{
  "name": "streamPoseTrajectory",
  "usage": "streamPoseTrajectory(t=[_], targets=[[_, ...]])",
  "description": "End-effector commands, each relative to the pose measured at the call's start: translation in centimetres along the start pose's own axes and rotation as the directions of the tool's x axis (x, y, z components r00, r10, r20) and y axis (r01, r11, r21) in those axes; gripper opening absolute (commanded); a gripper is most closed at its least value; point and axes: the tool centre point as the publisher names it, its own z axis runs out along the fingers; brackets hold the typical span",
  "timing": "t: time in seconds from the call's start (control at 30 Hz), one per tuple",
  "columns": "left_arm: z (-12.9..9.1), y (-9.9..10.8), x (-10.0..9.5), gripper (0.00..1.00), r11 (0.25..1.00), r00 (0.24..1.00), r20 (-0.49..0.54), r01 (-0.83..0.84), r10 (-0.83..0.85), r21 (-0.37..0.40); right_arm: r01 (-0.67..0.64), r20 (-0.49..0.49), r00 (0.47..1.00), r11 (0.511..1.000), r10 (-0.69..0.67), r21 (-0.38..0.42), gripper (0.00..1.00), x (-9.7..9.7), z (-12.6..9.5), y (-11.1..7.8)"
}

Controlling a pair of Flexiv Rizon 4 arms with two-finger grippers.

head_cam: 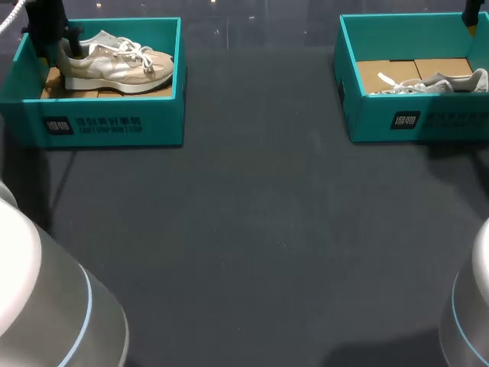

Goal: Take the shoe out of the shoebox, open the shoe tongue, remove and reinsert the insole, then place the shoe into the shoebox

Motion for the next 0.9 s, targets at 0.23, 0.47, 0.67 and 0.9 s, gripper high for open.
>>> streamPoseTrajectory(t=[0.23,0.47,0.67,0.9], targets=[[0.3,0.3,0.4,0.00,1.000,1.000,-0.008,-0.013,0.013,0.014,0.000,0.000,1.000,1.000,0.000,0.002,1.00,0.0,0.0,0.0],[0.2,0.1,1.1,0.00,1.000,1.000,-0.013,-0.023,0.023,0.014,0.000,0.000,1.000,1.000,0.000,0.002,1.00,0.0,0.0,0.0],[-1.3,-0.1,1.9,0.00,1.000,1.000,-0.001,-0.020,0.020,-0.005,0.000,0.000,1.000,1.000,0.000,0.002,1.00,0.0,0.0,0.0],[-5.1,-0.3,2.4,0.00,0.999,0.999,0.036,0.001,0.001,-0.032,0.000,0.000,1.000,1.000,0.000,0.002,1.00,0.0,0.0,0.0]])
